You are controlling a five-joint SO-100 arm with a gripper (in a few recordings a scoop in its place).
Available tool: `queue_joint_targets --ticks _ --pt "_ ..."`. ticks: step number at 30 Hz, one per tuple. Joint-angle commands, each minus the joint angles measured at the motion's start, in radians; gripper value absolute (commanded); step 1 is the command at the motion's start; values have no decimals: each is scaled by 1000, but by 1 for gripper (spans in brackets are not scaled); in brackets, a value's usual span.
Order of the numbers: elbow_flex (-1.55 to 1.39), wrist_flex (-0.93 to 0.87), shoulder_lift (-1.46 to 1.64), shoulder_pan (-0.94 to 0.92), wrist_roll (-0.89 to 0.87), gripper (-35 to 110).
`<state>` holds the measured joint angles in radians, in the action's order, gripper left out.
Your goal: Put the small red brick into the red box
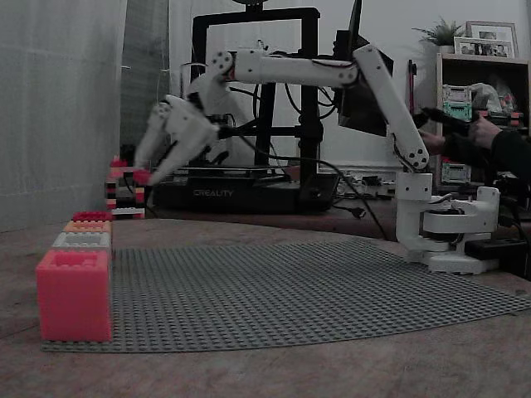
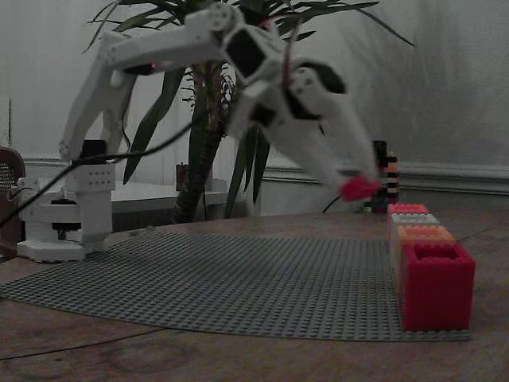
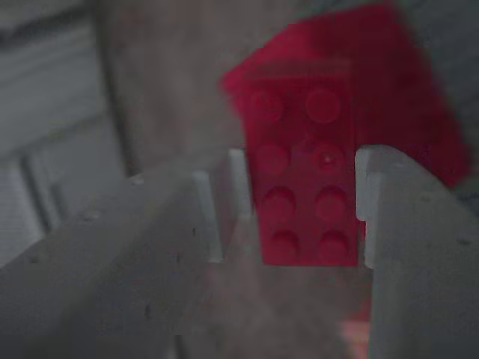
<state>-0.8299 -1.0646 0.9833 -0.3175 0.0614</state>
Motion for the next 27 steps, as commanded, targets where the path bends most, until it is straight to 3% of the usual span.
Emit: queue_joint_targets --ticks 1,16,27 --pt "144 86 -17 48 38 0" --pt "288 278 -272 57 100 1" --pt "282 272 -233 57 104 15"
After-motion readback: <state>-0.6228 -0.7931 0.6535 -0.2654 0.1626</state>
